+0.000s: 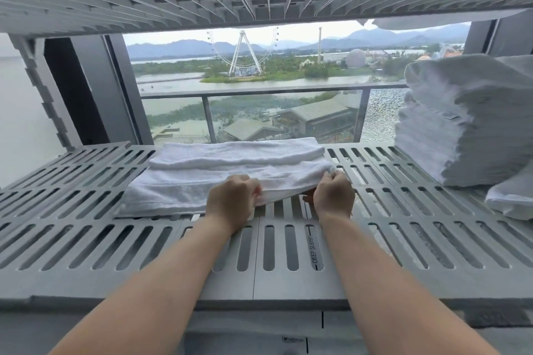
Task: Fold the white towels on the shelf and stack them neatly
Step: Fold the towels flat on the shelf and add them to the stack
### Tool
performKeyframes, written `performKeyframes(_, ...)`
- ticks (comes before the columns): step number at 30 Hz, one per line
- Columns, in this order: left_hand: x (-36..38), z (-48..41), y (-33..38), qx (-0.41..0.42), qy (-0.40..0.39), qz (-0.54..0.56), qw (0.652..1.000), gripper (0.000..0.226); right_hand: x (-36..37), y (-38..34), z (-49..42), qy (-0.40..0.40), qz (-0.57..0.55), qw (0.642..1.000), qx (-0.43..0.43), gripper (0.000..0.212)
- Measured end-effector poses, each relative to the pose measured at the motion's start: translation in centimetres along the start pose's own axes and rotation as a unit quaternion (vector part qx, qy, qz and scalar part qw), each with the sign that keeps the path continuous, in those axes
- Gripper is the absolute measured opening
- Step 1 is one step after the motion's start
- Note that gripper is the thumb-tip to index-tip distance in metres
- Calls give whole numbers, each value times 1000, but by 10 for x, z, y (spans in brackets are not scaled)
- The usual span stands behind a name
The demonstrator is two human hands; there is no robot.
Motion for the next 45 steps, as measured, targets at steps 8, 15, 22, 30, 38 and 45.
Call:
performKeyframes(8,-8,19,21,161,13,-13,987,3,-4,3,-6,9,-10,1000,9,33)
performKeyframes(15,4,23,-3,31,-53,140,988,8,-7,3,-4,24,-15,1000,13,35)
performKeyframes(22,-48,10,-4,72,99,-1,993,8,-7,-1,-1,17,-19,1000,12,33)
performKeyframes(30,-12,43,1,81,-46,87,992,9,-11,2,-2,29,-4,999,21,34)
performKeyframes(38,-42,76,-59,-16,-32,-34,999,9,-9,-1,-2,31,-4,999,-8,34)
performKeyframes(45,-60,91,-91,-13,-46,-128,991,18,-9,-37,30,24,28,988,-151,27)
Point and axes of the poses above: each hand's wrist, its own z-axis away from the middle knuckle, its own x-axis out of the palm, y = z × x, the point moved 9 cm from there along -z, towards the middle knuckle, and after that the axes turned 5 degrees about x, right-handed, at the moved point
